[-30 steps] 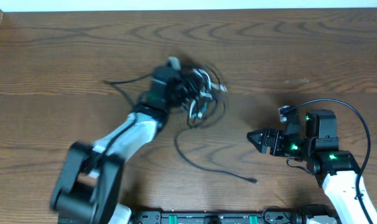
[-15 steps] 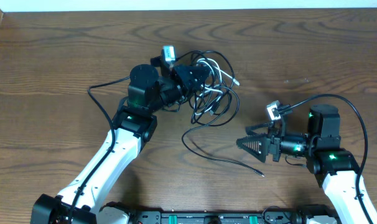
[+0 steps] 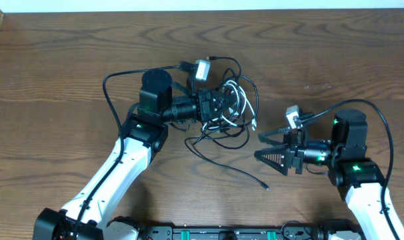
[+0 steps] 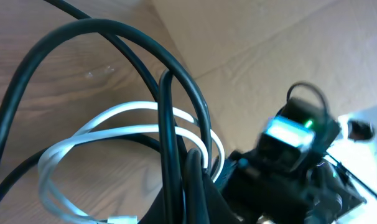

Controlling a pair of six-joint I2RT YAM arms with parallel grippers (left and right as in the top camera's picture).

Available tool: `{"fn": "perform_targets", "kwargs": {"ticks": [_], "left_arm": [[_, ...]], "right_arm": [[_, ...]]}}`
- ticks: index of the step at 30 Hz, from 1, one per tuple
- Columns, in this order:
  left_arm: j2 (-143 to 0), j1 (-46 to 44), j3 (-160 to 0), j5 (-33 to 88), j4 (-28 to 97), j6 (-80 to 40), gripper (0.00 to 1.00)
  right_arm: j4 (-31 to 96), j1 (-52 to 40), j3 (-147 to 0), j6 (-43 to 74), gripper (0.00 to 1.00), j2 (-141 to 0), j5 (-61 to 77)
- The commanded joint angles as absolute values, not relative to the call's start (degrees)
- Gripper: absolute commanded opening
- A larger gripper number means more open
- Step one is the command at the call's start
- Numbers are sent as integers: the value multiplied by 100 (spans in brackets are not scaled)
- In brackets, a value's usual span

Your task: Untangle cables

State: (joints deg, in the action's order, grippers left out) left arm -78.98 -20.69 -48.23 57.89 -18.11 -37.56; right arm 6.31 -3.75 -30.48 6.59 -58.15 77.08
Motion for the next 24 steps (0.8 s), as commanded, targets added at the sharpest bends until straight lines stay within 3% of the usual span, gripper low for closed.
{"fn": "perform_targets", "kwargs": {"ticks": [1,6,10,12,15,24], "left_arm": [[-7848,-2058,-4860,6042,-1844,-3273,8],[-7848,-2060,-4860,6045,-1824,-3275,8],[-7848,-2060,-4860,6047,-1826,-3280,8],[-7848,-2060,-4860,6045,-1824,-3280,8],[-7848,-2060,-4860,6045,-1826,-3280,8],[-7850,-2060,-4860,6047,-1802,-3277,8]], "right_arm": [[-8,-416,-3118,1155,78,-5802,8783],[-1323,-416,-3118,2025,74,-5804,8641],[-2193,-419,-3118,3118,68,-5804,7658],[-2250,-425,-3118,3439,65,-5804,7124],[-2250,-510,-3118,3649,50,-5813,6403],[-2255,-1275,-3118,3769,45,-5815,5168]]}}
